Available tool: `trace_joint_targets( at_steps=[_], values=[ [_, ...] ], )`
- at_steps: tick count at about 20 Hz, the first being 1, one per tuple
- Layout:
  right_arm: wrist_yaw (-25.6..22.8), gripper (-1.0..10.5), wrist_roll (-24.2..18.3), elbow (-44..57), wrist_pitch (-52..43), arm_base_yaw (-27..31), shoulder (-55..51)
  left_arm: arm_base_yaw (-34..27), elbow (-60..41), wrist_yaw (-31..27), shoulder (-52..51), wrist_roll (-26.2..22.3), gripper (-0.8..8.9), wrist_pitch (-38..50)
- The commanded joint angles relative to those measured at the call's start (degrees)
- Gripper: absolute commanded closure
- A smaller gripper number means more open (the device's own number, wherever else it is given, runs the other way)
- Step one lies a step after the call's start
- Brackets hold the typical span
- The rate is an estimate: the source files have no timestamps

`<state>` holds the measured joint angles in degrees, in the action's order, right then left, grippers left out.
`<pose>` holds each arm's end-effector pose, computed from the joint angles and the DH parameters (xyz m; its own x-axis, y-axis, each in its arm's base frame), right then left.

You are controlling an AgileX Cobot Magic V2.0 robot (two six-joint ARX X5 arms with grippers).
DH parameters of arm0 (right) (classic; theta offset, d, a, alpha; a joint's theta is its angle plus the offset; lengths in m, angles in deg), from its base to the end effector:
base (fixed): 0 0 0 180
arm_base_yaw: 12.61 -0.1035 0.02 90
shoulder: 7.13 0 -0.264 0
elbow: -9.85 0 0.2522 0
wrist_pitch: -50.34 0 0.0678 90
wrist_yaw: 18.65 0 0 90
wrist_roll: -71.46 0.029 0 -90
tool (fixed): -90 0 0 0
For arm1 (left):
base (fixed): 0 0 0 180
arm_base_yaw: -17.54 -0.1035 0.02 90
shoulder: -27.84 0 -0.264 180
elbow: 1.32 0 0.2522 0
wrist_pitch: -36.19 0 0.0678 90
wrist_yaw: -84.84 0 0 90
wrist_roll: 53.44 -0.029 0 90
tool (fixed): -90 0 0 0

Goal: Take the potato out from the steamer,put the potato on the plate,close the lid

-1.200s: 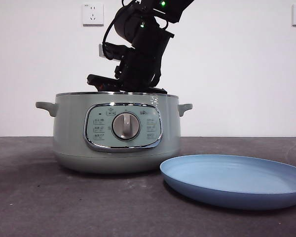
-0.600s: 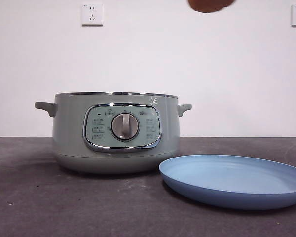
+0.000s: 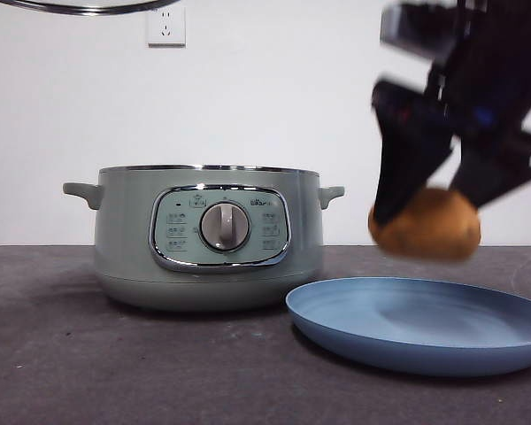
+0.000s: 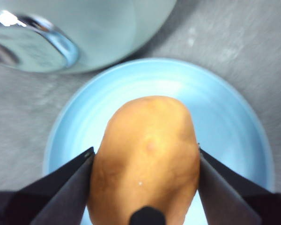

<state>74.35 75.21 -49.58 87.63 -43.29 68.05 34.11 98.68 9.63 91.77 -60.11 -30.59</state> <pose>0.2171 0.1306 0.2129 0.4897 0.3514 -0.7980 -0.4905 0.8677 0.0811 0.1802 -0.0613 0.4402 0.7240 -0.4817 -0.4938 0.5397 0.8414 -0.0296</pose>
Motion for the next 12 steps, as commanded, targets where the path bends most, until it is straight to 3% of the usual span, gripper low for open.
trace_joint_targets(
  at_steps=[1,9,11,12],
  values=[
    [0.04,9.6,1.27,3.41,-3.98,0.22,2.67,0.81,0.50,0.59,-0.28,-1.09,8.22,3.54],
    [0.02,9.4,1.27,4.07,-7.76,0.31,9.75,3.23,0.50,0.46,0.59,-1.07,8.22,5.68],
    [0.00,7.8,1.92,4.07,-7.58,0.31,9.53,3.82,0.50,0.42,1.92,-1.11,8.22,6.25],
    [0.02,6.0,1.99,4.07,-7.61,0.31,9.31,4.17,0.50,0.42,3.08,-1.22,8.22,6.75]
  ],
)
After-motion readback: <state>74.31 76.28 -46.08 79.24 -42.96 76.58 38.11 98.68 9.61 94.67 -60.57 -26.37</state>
